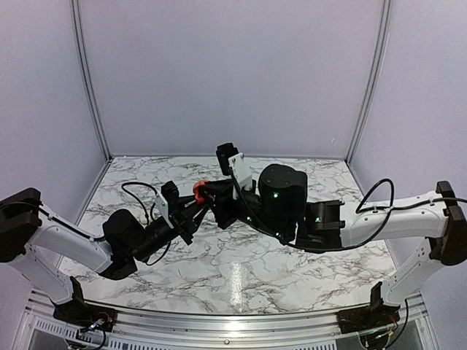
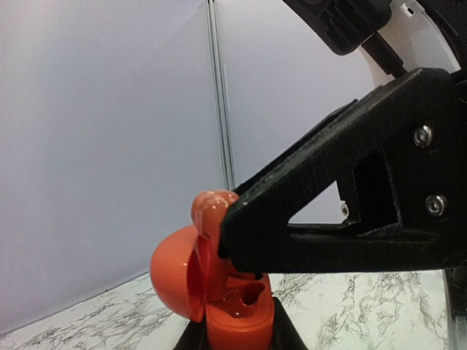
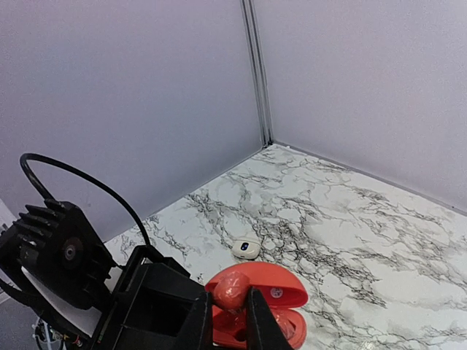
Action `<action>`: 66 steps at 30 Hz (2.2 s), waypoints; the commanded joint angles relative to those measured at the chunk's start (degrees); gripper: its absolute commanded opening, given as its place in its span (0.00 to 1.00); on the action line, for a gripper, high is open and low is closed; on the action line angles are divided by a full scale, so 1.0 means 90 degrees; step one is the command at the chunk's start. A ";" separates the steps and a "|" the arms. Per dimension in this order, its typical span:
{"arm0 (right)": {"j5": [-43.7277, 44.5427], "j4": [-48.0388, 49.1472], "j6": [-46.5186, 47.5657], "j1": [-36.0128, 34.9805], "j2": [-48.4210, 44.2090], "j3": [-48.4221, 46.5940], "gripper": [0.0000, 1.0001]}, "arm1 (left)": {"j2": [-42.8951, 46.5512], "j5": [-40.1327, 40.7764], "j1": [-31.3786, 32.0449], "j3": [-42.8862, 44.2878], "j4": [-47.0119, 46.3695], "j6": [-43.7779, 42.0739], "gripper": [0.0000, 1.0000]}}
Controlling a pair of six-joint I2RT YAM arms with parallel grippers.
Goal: Insert the wireless bluetooth earbuds into the charging case
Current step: Insert the left earbud into the left side groove of the charging case.
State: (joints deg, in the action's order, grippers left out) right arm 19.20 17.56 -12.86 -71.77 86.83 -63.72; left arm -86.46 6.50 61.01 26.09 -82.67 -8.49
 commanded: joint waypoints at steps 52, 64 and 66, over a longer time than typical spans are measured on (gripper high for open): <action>0.0364 -0.0676 -0.0684 -0.0014 -0.0178 0.0162 0.11 | 0.0106 0.0319 0.0037 0.0246 0.0011 -0.0501 0.00; 0.0506 -0.0889 -0.0800 -0.0014 -0.0042 0.0079 0.19 | 0.0047 0.0304 0.0047 0.0266 -0.0070 -0.0478 0.00; 0.0522 -0.0884 -0.0774 -0.0014 -0.0074 0.0078 0.21 | 0.0048 0.0244 0.0047 0.0249 -0.0111 -0.0447 0.00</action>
State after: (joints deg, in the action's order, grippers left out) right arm 22.15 13.17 -19.77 -71.77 85.41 -61.76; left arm -86.43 9.08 61.23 26.63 -79.18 -12.86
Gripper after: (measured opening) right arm 0.194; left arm 0.203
